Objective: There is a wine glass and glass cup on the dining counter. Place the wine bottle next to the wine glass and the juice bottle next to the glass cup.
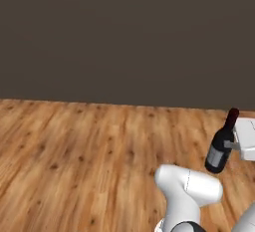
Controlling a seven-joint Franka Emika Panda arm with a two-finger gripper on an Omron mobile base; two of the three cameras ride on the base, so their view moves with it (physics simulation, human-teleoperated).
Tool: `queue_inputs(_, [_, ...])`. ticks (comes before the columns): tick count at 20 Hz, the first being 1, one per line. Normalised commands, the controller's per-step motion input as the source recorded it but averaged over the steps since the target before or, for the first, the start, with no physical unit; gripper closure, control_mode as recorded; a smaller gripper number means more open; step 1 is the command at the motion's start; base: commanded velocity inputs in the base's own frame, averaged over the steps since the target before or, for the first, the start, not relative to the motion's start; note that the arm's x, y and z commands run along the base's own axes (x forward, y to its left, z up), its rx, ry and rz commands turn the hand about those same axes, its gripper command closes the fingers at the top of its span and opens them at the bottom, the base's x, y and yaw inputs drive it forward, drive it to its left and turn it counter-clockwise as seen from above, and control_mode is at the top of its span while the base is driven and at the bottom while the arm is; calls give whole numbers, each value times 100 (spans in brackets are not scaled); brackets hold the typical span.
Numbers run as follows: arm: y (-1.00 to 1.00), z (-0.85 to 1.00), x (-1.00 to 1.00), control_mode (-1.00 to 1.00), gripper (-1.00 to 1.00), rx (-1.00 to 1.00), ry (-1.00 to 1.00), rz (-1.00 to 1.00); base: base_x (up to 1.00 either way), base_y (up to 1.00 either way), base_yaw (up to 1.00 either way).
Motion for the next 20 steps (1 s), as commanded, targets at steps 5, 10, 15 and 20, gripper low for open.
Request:
queue_inputs(5, [0, 0, 0, 100, 100, 0, 0, 0, 62, -18, 72])
queue_inputs(10, [0, 0, 0, 100, 100, 0, 0, 0, 4, -12, 85])
queue_inputs(15, [0, 0, 0, 100, 100, 0, 0, 0, 8, -6, 87])
queue_inputs(20, [0, 0, 0, 100, 100, 0, 0, 0, 13, -15, 83])
